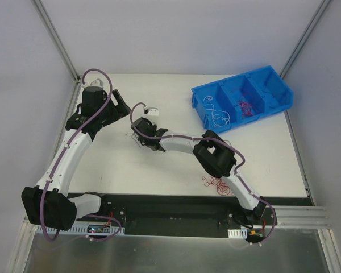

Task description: Untangle the cables

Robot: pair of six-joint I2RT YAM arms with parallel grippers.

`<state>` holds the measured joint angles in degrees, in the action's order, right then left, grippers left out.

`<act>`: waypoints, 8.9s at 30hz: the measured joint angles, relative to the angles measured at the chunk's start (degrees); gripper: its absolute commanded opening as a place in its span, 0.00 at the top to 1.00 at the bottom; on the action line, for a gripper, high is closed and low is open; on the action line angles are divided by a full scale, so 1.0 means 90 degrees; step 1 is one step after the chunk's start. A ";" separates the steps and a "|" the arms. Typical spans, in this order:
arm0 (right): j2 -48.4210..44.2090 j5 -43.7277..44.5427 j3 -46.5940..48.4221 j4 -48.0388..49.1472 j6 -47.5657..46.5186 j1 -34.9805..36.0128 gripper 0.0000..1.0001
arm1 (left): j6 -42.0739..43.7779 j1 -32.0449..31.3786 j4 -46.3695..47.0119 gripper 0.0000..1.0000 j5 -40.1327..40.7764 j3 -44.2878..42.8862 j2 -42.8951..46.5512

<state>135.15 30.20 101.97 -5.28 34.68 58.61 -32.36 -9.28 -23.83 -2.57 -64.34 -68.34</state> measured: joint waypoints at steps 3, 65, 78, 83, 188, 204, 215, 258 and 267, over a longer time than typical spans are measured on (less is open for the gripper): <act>-0.0279 -0.0097 -0.0578 0.0573 -0.0697 -0.0027 1.00 | 0.0000 0.0000 0.0000 0.19 0.0002 0.0000 0.0000; -0.5010 -0.1736 -0.3004 -0.1447 -0.2647 -0.7553 0.35 | 0.0372 -0.1396 0.1358 0.09 -0.3847 0.0214 -0.1396; -1.0802 -0.3128 -0.8456 -0.2421 -0.1124 -0.5221 0.48 | 0.0403 -0.2210 0.1399 0.16 -0.4036 0.0160 -0.1508; -1.0938 -0.3594 -0.9415 -0.2157 -0.0221 -0.4483 0.61 | 0.0333 -0.2958 0.1418 0.17 -0.4167 0.0104 -0.1953; -0.9515 -0.2470 0.0891 -0.2929 -0.3672 -0.2659 1.00 | -0.0265 -0.2135 0.0459 0.22 -0.1197 0.0828 -0.3160; -0.9845 -0.1457 -0.0554 -0.3347 -0.4286 -0.2659 1.00 | 0.0668 -0.0877 -0.0889 0.17 -0.0835 0.0437 -0.1188; -0.9731 -0.2276 -0.2115 -0.3220 -0.4012 -0.2659 1.00 | 0.1035 -0.1792 -0.0729 0.16 -0.2963 -0.1243 -0.0374; -1.0618 -0.3269 -0.5068 -0.1945 -0.2667 -0.2650 1.00 | 0.1239 -0.3072 0.0002 1.00 -0.2701 -0.6674 -0.2064; -1.2767 -0.1817 -0.5768 -0.3208 -0.1967 -0.2659 1.00 | 0.0500 -0.4707 0.0155 0.96 -0.3228 -0.4534 -0.4177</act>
<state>20.25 13.85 50.06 -34.15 16.97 34.68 -27.86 -51.64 -22.44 -31.62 -105.14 -105.93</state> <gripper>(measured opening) 0.009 0.002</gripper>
